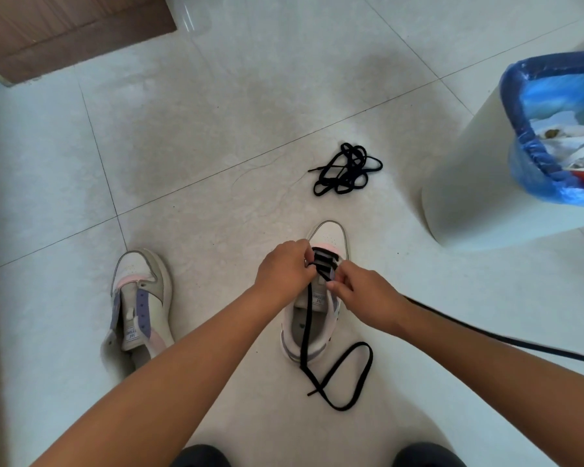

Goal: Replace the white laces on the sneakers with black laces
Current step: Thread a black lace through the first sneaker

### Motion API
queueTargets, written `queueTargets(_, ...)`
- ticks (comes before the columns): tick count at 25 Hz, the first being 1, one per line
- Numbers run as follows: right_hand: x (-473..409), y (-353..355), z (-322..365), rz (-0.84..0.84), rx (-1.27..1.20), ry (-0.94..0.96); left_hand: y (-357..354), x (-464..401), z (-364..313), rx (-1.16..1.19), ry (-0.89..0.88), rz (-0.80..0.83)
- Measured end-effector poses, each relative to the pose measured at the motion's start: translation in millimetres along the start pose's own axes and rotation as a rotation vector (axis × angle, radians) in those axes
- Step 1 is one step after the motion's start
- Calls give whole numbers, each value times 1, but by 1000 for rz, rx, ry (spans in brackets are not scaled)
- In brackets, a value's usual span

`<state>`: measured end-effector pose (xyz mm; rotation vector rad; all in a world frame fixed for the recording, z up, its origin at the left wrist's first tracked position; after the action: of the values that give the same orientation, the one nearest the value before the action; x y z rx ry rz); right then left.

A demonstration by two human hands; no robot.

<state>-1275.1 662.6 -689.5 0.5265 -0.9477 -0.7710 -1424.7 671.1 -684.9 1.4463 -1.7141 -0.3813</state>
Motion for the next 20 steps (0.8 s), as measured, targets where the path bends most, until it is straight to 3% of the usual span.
queueTargets(3,13,-6,-6,-57,6,-28,-2,-2,-2,-18,66,47)
queueTargets(5,16,0,-8,-214,131,-53,0,-8,5,159,212,131)
queueTargets(7,17,1,-3,-454,313,51,0,-7,12,400,350,232)
queueTargets(9,20,-8,10,-553,383,179,-3,0,17,543,354,250)
queueTargets(11,18,-24,21,-409,374,160,-11,8,24,609,321,167)
queueTargets(13,11,-36,23,-241,256,25,-23,12,31,613,313,55)
queueTargets(17,-4,-35,22,-202,-111,-112,-38,18,40,825,361,37)
queueTargets(20,-13,-35,21,-67,-199,-140,-40,26,46,914,297,-15)
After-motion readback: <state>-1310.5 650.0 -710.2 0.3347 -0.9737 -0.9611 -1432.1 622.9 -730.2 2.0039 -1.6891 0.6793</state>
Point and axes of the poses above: each hand's wrist, its own x-axis away from the middle knuckle, its own y-axis out of the back of the hand, z = x × y, the point moved 2 cm from there along -x, towards the middle knuckle, and after that the axes turned 7 degrees about x, right-handed, at the moved point
